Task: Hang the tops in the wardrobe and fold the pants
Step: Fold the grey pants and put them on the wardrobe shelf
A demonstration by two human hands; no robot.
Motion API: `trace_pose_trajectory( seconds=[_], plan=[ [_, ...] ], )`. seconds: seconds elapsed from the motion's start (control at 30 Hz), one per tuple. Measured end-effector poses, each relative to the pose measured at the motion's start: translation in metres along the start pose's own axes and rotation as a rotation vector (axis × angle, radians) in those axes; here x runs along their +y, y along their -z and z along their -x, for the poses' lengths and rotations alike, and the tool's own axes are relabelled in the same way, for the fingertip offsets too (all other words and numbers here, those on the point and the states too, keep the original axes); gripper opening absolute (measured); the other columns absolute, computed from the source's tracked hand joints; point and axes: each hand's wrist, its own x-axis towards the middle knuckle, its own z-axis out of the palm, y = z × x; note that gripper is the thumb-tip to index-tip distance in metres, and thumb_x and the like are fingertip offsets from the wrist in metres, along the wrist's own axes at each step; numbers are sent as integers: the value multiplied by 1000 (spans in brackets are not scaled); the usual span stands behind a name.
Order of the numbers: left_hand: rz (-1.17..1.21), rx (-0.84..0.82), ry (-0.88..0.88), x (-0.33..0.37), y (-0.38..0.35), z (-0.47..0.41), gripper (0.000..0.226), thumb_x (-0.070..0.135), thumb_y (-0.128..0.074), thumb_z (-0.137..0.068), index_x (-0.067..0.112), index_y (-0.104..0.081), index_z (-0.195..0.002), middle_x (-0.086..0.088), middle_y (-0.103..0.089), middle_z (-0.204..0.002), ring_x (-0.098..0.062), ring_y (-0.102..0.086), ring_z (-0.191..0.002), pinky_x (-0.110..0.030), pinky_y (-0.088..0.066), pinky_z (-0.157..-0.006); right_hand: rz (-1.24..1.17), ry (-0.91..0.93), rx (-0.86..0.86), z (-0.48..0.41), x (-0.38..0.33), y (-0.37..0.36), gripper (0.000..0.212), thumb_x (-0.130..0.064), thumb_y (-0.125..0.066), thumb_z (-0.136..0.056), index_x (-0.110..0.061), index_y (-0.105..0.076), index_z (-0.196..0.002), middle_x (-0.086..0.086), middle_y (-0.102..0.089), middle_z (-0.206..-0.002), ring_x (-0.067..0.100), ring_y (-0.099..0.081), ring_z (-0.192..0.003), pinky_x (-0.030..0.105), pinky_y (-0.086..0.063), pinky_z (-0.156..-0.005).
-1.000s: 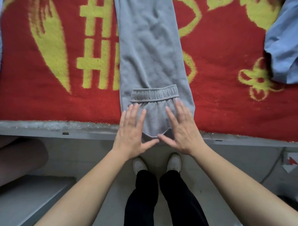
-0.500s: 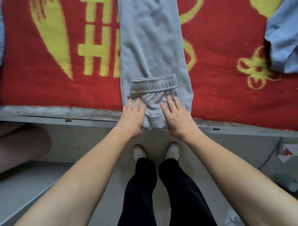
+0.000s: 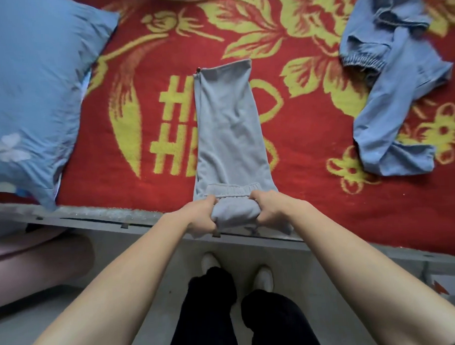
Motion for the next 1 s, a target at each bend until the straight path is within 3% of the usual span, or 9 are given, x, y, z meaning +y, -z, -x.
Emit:
trace_pose_trajectory(
  seconds=[0.13,0.27,0.33,0.43,0.5,0.6,0.73,0.87,1.0],
  plan=[
    [-16,-103,25,-9,14,-22,51,35,-66,-71,19,-41,-113,-3,-56,-94,-23,-59,-86,-38,-52,-73,-21,-58,-121,-21,7,18,38,-35,-64,-67,-29,-55,-103,4,-67,-102,25,-64,-88,37,-55,-76],
    [82,-82,-5,-30,58,-59,38,39,-67,-58,12,-56,-83,-2,-56,-83,-19,-54,-71,-32,-44,-61,-84,-124,-179,-54,11,60,39,-43,-65,-61,-25,-62,-96,3,-69,-92,24,-65,-86,34,-56,-73],
    [240,24,3,-42,82,-83,38,31,-72,-68,10,-62,-97,-2,-60,-92,-18,-56,-82,-31,-45,-69,-134,-161,-94,-74,15,85,43,-46,-63,-64,-23,-62,-101,2,-68,-96,24,-63,-89,32,-52,-73],
    [475,262,53,-54,106,-116,47,21,-72,-77,13,-57,-121,-3,-59,-112,-20,-58,-100,-29,-47,-78,-203,-227,129,-101,23,113,52,-41,-62,-78,-24,-56,-127,5,-66,-114,26,-60,-104,33,-49,-83],
    [601,356,115,-59,113,-141,48,26,-71,-81,12,-52,-122,-6,-59,-114,-22,-58,-101,-30,-47,-78,-211,-282,240,-120,30,121,57,-43,-58,-82,-23,-49,-135,8,-64,-123,29,-59,-113,39,-50,-91],
    [809,411,213,-64,117,-176,61,37,-71,-85,9,-44,-132,-10,-56,-127,-26,-57,-113,-35,-47,-96,-261,-332,294,-148,40,125,61,-52,-57,-87,-23,-45,-140,10,-61,-132,32,-55,-122,42,-47,-98],
    [878,560,299,-62,113,-209,51,39,-57,-95,4,-47,-131,-13,-57,-128,-28,-55,-117,-30,-41,-91,-439,-387,447,-182,49,116,62,-61,-53,-92,-20,-47,-138,11,-58,-136,35,-52,-126,39,-42,-100],
    [789,696,355,-63,96,-242,41,44,-40,-101,6,-48,-116,-17,-61,-114,-34,-57,-105,-35,-37,-78,-486,-468,608,-217,59,101,53,-61,-46,-96,-14,-47,-121,19,-65,-116,42,-58,-110,42,-42,-83],
    [589,805,343,-79,84,-275,44,44,-38,-102,2,-47,-110,-27,-62,-107,-45,-58,-100,-47,-42,-77,-355,-468,592,-254,75,88,52,-60,-41,-98,-10,-43,-110,26,-65,-106,47,-59,-101,42,-32,-69]
  ],
)
